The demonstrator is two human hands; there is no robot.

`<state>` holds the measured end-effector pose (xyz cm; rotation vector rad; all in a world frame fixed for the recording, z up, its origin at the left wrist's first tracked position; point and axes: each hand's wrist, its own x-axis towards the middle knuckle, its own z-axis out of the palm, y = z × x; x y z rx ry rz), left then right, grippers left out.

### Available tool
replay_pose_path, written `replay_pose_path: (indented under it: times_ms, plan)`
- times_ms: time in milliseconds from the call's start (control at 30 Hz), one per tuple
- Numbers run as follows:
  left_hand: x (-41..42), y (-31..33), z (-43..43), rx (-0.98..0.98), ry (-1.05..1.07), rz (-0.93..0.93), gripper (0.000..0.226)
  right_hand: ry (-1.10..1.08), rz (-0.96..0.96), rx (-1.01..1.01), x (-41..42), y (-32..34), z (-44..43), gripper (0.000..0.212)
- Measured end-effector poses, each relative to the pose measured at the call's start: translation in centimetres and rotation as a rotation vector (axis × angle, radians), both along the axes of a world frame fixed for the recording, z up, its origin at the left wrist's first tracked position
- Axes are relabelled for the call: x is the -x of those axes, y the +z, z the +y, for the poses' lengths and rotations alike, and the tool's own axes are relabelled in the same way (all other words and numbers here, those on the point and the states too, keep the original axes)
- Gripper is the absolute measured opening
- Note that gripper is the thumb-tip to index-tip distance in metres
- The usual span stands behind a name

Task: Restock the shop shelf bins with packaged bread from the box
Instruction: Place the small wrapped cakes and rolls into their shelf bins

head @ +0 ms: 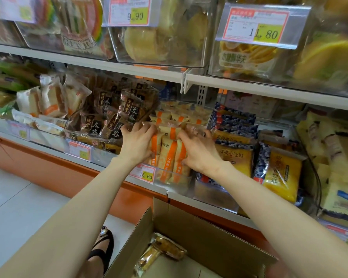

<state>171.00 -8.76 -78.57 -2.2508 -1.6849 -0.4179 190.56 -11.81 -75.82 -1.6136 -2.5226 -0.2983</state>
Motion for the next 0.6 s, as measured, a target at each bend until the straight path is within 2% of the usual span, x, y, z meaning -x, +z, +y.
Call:
replay_pose_path:
  times_ms: [200,367,467,600]
  plan:
    - [-0.5,-0.3,1.1,-0.088,-0.006,-0.006,0.076,-0.076,0.040,-0.114,0.4,-0.5,0.3,0.064]
    - [-0.9,0.0,0.8,-0.030,0.033,0.002,0.077,-0.130,0.011,0.016,0.5,0.1,0.3,0.072]
    - [-0.5,0.6,0.3,0.026,0.039,0.029,0.080,-0.138,0.056,0.094,0.3,0.6,0.2,0.078]
    - [0.5,1.8,-0.4,0.042,0.070,-0.027,0.069,-0.140,0.132,0.091,-0.3,0.8,-0.1,0.084]
